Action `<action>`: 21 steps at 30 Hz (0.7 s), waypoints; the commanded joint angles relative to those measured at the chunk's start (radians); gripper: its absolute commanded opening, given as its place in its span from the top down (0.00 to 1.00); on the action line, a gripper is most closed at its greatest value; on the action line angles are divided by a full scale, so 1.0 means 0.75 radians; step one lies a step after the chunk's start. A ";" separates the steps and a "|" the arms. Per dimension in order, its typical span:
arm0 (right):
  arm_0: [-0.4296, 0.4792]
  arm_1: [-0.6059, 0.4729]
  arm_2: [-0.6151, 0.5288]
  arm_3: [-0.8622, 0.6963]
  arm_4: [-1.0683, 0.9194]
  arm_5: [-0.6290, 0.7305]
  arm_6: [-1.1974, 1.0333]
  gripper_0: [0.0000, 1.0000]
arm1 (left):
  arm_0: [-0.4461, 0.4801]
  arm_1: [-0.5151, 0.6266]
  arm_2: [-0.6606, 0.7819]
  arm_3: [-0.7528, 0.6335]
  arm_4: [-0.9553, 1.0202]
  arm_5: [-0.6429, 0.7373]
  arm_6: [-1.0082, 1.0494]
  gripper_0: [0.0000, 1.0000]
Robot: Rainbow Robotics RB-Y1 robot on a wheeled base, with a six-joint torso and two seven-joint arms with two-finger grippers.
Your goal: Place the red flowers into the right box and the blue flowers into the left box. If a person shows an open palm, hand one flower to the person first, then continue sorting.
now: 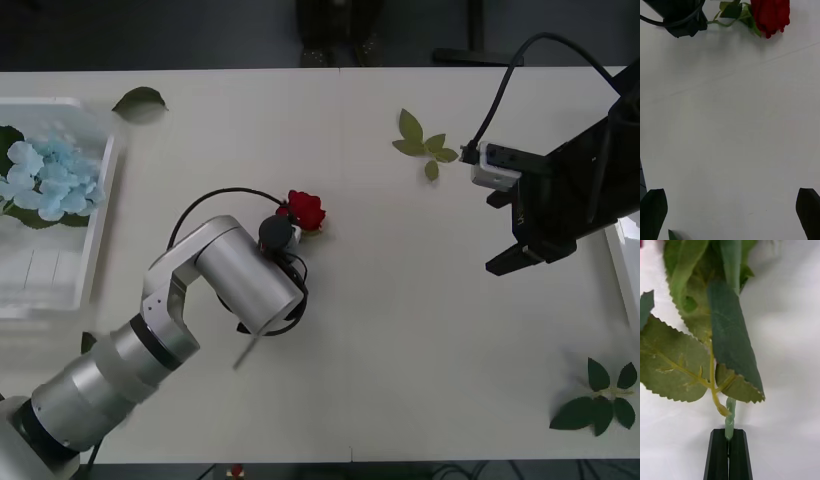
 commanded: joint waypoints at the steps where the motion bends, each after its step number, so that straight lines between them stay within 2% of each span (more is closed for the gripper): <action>1: -0.026 -0.009 -0.015 -0.037 -0.001 0.000 0.021 0.00 | -0.043 0.038 0.149 -0.063 0.038 0.081 -0.183 1.00; 9: -0.026 -0.009 -0.015 -0.037 -0.001 0.000 0.021 0.00 | -0.055 0.116 0.307 -0.232 0.087 0.232 -0.359 1.00; 16: -0.026 -0.009 -0.015 -0.037 -0.001 0.000 0.021 0.00 | -0.026 0.251 0.460 -0.439 0.390 0.204 -0.431 1.00; 21: -0.026 -0.009 -0.015 -0.037 -0.001 0.000 0.021 0.00 | 0.019 0.269 0.646 -0.529 0.652 0.157 -0.437 1.00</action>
